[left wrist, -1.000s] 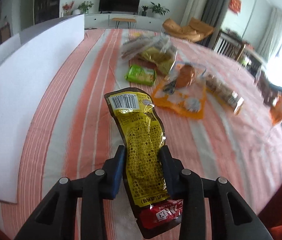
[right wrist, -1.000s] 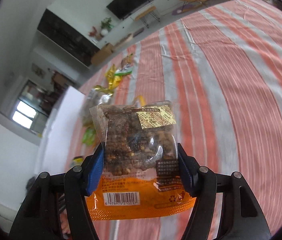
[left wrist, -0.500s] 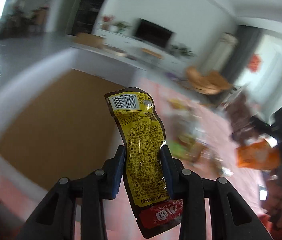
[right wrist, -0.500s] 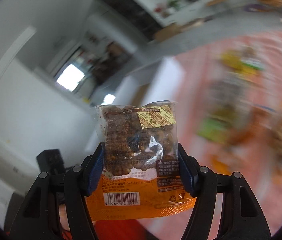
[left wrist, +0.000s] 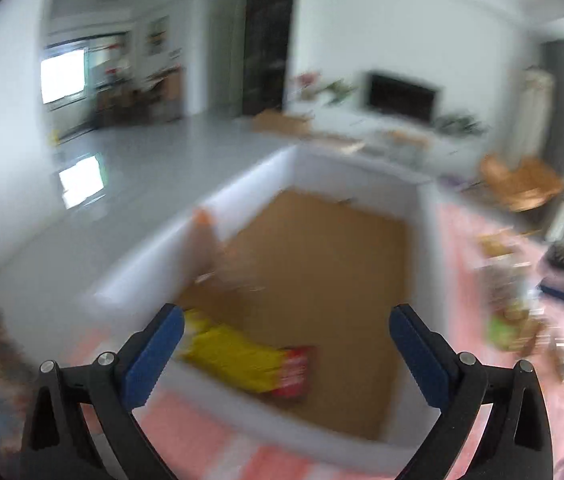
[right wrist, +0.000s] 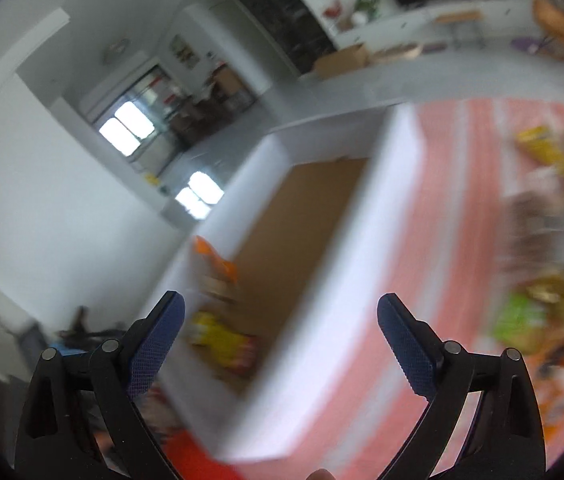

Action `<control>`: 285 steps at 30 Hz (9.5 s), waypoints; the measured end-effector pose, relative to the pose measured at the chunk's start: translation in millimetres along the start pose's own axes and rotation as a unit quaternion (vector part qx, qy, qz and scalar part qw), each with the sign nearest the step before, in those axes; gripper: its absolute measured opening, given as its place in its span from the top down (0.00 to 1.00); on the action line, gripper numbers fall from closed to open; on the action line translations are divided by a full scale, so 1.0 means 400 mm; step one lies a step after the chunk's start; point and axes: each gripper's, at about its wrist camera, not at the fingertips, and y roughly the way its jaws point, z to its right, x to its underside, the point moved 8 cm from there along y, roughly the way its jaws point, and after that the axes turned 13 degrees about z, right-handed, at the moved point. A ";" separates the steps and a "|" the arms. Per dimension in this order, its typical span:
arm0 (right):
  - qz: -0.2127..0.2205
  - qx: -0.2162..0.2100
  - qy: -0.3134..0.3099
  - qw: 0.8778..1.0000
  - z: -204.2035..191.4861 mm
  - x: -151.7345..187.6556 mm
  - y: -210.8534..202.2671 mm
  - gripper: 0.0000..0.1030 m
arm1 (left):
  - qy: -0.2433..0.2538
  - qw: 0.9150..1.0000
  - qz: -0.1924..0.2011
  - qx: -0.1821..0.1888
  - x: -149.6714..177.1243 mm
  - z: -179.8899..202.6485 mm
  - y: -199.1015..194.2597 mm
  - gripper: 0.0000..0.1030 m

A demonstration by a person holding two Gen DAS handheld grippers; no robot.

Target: Organize snacks

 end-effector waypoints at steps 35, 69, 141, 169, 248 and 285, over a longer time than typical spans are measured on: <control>0.017 0.419 -0.025 0.907 0.905 0.253 -0.696 0.01 | 0.192 0.969 0.127 0.092 0.068 0.573 -0.137 0.00; 0.017 0.417 -0.023 0.908 0.905 0.254 -0.694 0.00 | 0.164 0.956 -0.172 0.171 0.500 0.736 0.108 0.00; 0.017 0.417 -0.023 0.909 0.904 0.254 -0.694 0.00 | 0.165 0.956 -0.173 0.171 0.500 0.737 0.109 0.00; 0.018 0.299 -0.092 0.950 0.720 0.176 -0.590 0.01 | 0.165 0.956 -0.173 0.171 0.500 0.737 0.108 0.00; -0.005 0.362 -0.072 0.929 0.835 0.247 -0.594 0.03 | 0.240 0.907 -0.185 0.292 0.405 0.942 0.135 0.00; -0.004 0.361 -0.072 0.930 0.834 0.248 -0.594 0.02 | 0.127 0.943 -0.247 0.183 0.454 1.141 0.293 0.24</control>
